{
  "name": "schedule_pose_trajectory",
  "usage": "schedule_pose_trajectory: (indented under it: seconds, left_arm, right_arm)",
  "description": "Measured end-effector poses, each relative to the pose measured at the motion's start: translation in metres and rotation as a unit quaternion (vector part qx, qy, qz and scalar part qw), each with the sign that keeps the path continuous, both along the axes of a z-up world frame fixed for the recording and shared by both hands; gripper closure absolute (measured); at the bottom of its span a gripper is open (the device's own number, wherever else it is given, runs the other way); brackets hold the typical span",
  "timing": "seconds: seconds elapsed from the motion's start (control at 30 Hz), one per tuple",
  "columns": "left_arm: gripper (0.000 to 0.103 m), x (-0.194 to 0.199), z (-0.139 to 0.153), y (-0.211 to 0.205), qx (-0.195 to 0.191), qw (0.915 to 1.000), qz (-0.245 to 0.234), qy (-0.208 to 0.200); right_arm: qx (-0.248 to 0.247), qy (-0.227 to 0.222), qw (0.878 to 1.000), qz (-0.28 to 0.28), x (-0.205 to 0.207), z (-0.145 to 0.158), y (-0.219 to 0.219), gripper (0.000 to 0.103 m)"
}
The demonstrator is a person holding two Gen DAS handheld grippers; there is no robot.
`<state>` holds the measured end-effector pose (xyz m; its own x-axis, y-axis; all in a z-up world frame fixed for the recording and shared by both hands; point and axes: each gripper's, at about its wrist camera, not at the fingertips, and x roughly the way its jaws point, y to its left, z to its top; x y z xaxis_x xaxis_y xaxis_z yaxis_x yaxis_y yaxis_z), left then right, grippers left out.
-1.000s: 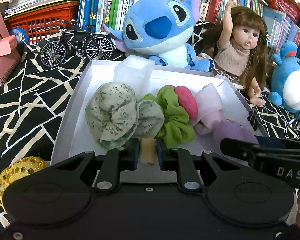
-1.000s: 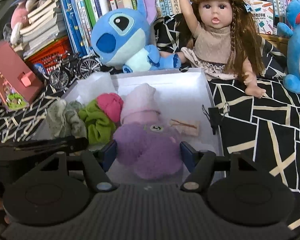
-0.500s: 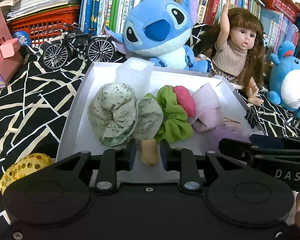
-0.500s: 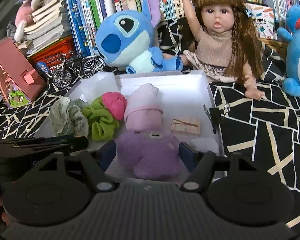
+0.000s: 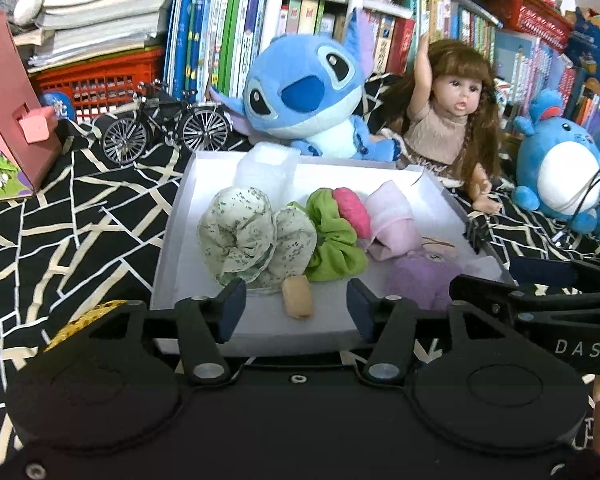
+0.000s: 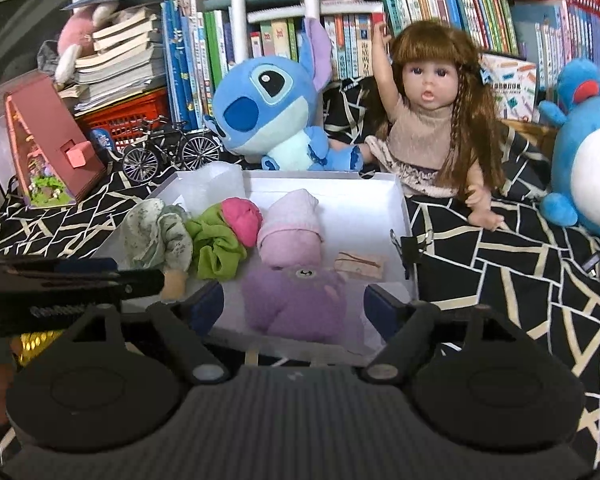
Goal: Organize soft objects
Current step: 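Move both open tools back from the box toward the remaining items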
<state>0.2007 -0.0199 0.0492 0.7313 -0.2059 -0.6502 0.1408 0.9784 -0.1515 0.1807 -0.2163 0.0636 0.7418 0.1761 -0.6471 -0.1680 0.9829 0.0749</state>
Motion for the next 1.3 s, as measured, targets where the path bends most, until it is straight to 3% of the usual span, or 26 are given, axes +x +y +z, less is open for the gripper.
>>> schedule_pose_trajectory:
  seconds: [0.27, 0.53, 0.9, 1.13, 1.3]
  left_arm:
    - [0.026, -0.036, 0.013, 0.015, 0.006, 0.9993, -0.004, -0.038]
    - [0.021, -0.067, 0.016, 0.039, -0.004, 0.9981, 0.013, -0.060]
    - [0.015, -0.101, 0.006, 0.054, 0.027, 0.9950, 0.025, -0.093]
    - [0.012, -0.118, -0.007, 0.064, 0.017, 0.9912, 0.054, -0.120]
    - [0.010, -0.118, -0.016, 0.067, 0.013, 0.9916, 0.067, -0.110]
  right_arm:
    - [-0.008, -0.028, 1.000, 0.001, -0.028, 0.009, -0.006, 0.012]
    - [-0.005, -0.062, 0.998, 0.000, -0.055, 0.012, -0.009, 0.000]
    - [-0.020, -0.080, 0.997, -0.004, -0.084, 0.002, -0.012, 0.000]
    - [-0.024, -0.088, 0.996, -0.017, -0.104, -0.012, -0.019, 0.000]
    - [-0.022, -0.090, 0.995, -0.027, -0.113, -0.021, -0.023, 0.000]
